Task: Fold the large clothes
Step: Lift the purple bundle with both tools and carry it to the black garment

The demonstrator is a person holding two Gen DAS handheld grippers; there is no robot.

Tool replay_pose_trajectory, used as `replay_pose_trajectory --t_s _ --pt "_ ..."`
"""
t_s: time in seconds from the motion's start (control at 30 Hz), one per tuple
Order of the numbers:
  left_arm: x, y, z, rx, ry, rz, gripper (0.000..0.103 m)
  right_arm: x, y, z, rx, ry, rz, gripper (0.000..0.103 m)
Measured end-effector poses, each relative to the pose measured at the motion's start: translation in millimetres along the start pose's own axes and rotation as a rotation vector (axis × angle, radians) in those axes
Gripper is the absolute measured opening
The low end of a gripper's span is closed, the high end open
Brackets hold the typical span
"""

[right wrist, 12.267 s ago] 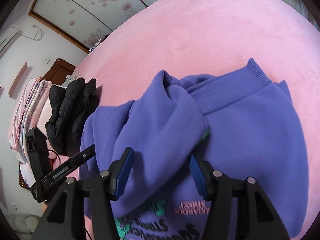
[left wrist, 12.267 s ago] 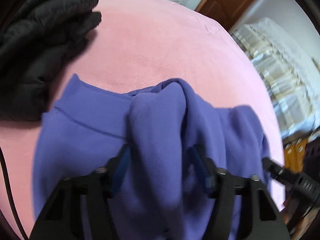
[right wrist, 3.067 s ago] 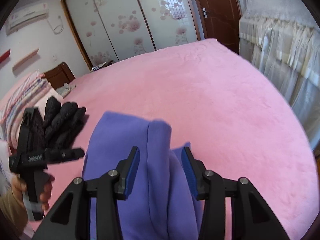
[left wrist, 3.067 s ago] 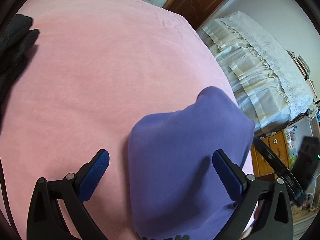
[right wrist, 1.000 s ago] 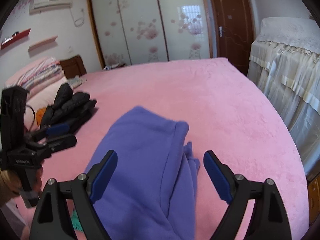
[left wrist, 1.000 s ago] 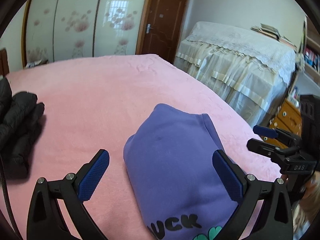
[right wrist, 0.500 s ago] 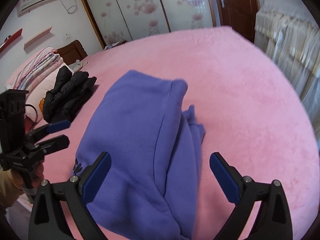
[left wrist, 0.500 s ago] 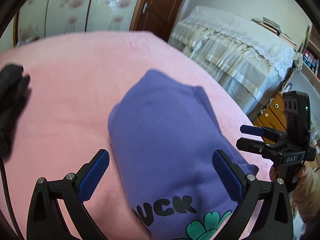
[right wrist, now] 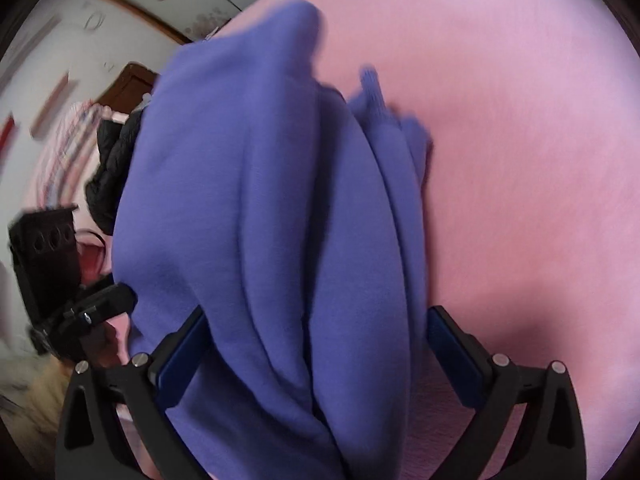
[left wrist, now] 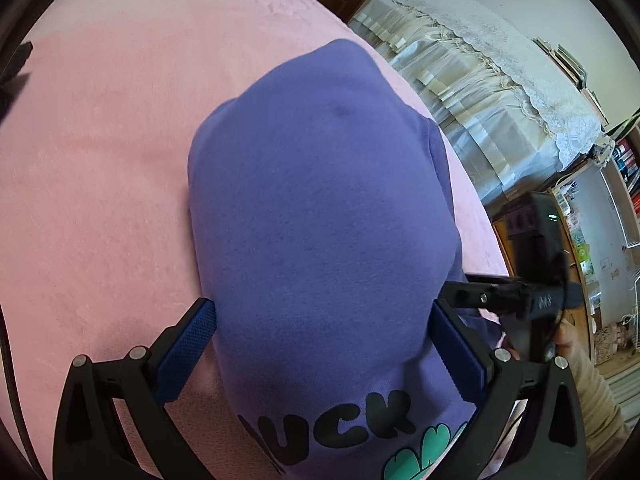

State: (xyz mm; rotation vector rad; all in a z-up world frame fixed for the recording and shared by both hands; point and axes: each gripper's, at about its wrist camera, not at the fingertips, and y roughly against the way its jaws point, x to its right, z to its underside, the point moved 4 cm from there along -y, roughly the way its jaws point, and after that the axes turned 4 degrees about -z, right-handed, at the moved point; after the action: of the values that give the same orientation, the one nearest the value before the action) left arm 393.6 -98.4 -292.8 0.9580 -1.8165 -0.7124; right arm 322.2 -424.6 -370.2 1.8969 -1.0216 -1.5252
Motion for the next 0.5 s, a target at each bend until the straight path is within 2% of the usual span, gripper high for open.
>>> replay_pose_trajectory --t_s 0.13,0.3,0.43,0.5 --pt "-5.1 -4.8 4.8 -0.046 0.022 0.037 0.103 11.9 -12.6 2.3 -0.039 -0.051 -0.111 0.103" --pt "-12.3 -14.5 13.3 -0.131 0.053 0.078 0.103 14.1 -15.9 5.2 -0.05 -0.036 -0.151 0.103" --pt "-21.1 -33.5 23.2 -0.221 0.139 0.131 0.103 16.6 -18.0 1.5 -0.06 -0.033 -0.164 0.103" --pt "-23.5 -41.3 26.4 -0.239 0.182 0.167 0.103 17.8 -18.5 2.1 -0.056 -0.033 -0.165 0.103"
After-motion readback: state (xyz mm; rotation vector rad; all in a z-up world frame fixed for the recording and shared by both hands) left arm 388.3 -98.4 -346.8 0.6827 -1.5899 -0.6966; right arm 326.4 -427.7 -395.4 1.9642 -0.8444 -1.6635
